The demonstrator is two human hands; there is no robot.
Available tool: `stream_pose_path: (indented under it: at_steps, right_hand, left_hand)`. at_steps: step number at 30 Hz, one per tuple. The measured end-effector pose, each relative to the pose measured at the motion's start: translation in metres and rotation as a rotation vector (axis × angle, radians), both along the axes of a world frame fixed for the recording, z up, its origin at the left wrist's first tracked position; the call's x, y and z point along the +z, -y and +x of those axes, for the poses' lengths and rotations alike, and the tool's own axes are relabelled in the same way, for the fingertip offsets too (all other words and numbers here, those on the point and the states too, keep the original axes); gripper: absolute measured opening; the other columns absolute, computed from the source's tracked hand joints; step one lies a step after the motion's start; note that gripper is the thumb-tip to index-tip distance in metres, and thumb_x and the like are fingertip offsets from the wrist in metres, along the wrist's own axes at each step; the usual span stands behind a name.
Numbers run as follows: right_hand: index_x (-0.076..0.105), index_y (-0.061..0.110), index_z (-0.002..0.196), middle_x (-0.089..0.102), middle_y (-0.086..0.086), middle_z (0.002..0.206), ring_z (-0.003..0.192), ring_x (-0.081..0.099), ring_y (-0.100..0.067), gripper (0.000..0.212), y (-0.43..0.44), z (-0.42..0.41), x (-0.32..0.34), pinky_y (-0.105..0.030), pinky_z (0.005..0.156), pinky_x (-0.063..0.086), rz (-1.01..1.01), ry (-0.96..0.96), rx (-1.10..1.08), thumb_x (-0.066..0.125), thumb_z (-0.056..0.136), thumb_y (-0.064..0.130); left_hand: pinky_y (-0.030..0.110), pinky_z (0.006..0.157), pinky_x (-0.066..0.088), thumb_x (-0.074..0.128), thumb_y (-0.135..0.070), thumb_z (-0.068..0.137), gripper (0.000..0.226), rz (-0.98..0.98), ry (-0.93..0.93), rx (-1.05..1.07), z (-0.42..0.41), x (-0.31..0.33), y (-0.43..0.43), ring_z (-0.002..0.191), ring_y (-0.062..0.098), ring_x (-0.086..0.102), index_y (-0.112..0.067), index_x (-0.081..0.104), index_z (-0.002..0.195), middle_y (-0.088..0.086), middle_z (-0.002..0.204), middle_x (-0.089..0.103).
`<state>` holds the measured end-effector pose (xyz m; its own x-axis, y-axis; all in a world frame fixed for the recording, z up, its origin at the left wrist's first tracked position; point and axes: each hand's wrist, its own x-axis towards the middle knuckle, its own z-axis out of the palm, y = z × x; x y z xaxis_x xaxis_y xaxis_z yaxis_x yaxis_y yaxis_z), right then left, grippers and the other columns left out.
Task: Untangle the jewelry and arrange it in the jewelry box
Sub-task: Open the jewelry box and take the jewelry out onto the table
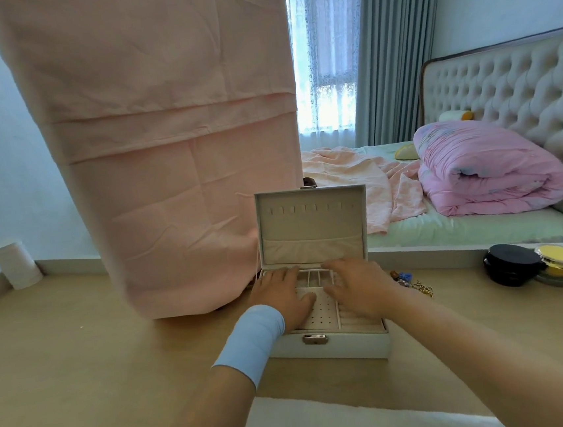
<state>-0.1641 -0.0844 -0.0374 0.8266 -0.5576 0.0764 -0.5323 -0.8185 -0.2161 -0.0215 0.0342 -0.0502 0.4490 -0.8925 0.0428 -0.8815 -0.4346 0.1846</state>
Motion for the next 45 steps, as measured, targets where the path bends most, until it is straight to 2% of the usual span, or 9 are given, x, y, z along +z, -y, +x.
stream_pose_path:
  at_steps: [8,12,17,20,29,32,36,41,45]
  right_hand:
    - [0.071,0.027,0.117,0.070,0.002,0.116,0.102,0.065,-0.019,0.027,0.038,0.042,0.009,-0.032,0.083,0.052,-0.095,-0.037,-0.033,0.057,0.095,0.026]
    - [0.071,0.029,0.106,0.067,0.004,0.107,0.096,0.065,-0.020,0.018,0.044,0.056,0.007,-0.031,0.076,0.051,-0.150,-0.089,-0.046,0.063,0.090,0.025]
    - [0.071,0.020,0.102,0.067,-0.002,0.103,0.091,0.065,-0.024,0.016,0.045,0.069,0.001,-0.032,0.070,0.051,-0.262,-0.132,-0.068,0.067,0.088,0.014]
    - [0.069,0.014,0.100,0.066,-0.005,0.100,0.091,0.066,-0.026,0.015,0.045,0.071,-0.001,-0.031,0.064,0.042,-0.322,-0.184,-0.051,0.063,0.090,0.006]
    - [0.073,0.014,0.090,0.070,-0.006,0.088,0.079,0.066,-0.024,0.016,0.045,0.059,-0.008,-0.031,0.064,0.052,-0.384,-0.061,0.005,0.058,0.091,0.007]
    - [0.072,0.014,0.091,0.067,-0.004,0.088,0.078,0.063,-0.023,0.014,0.043,0.059,-0.002,-0.033,0.066,0.053,-0.358,-0.001,0.014,0.060,0.090,0.008]
    - [0.069,0.015,0.096,0.068,-0.004,0.091,0.080,0.062,-0.023,0.012,0.045,0.058,0.020,-0.030,0.065,0.047,-0.272,0.045,0.035,0.059,0.091,0.009]
    - [0.069,0.019,0.097,0.062,-0.001,0.095,0.089,0.060,-0.024,0.011,0.046,0.044,0.059,-0.035,0.075,0.052,-0.254,0.058,0.048,0.060,0.094,0.013]
    - [0.072,0.023,0.104,0.067,0.000,0.104,0.090,0.063,-0.018,0.014,0.032,0.028,0.074,-0.033,0.082,0.056,-0.100,0.064,0.068,0.062,0.096,0.018]
  left_hand:
    - [0.037,0.116,0.027,0.045,-0.033,0.097,0.057,-0.025,-0.057,-0.068,0.021,0.017,0.036,0.142,0.023,0.030,-0.022,0.031,0.151,0.002,0.156,0.033]
    - [0.037,0.113,0.033,0.044,-0.019,0.094,0.056,0.004,-0.116,-0.056,0.028,0.013,0.045,0.138,0.025,0.036,-0.024,0.035,0.149,0.003,0.153,0.038]
    - [0.037,0.112,0.035,0.042,-0.008,0.090,0.058,-0.041,-0.149,-0.065,0.036,0.006,0.048,0.135,0.023,0.039,-0.025,0.043,0.145,0.002,0.148,0.043]
    - [0.037,0.112,0.035,0.042,-0.005,0.089,0.060,-0.064,-0.145,-0.076,0.039,0.004,0.048,0.135,0.023,0.039,-0.025,0.043,0.145,0.002,0.148,0.044]
    - [0.037,0.109,0.036,0.038,-0.013,0.096,0.048,-0.069,-0.076,-0.114,0.037,-0.004,0.048,0.130,0.025,0.041,-0.022,0.048,0.141,0.004,0.142,0.047]
    - [0.035,0.102,0.041,0.041,-0.015,0.097,0.038,-0.146,-0.066,-0.093,0.038,0.002,0.048,0.123,0.024,0.048,-0.021,0.055,0.131,0.004,0.133,0.055]
    - [0.034,0.095,0.044,0.045,-0.020,0.097,0.026,-0.299,-0.069,-0.056,0.039,0.022,0.050,0.114,0.021,0.050,-0.020,0.059,0.119,0.001,0.121,0.060]
    - [0.037,0.104,0.039,0.044,-0.020,0.097,0.034,-0.327,-0.044,-0.107,0.032,0.048,0.047,0.121,0.021,0.049,-0.022,0.059,0.127,-0.001,0.129,0.059]
    - [0.033,0.108,0.035,0.045,-0.016,0.095,0.039,-0.322,-0.085,-0.141,0.016,0.057,0.026,0.125,0.019,0.046,-0.023,0.057,0.132,-0.001,0.132,0.057]
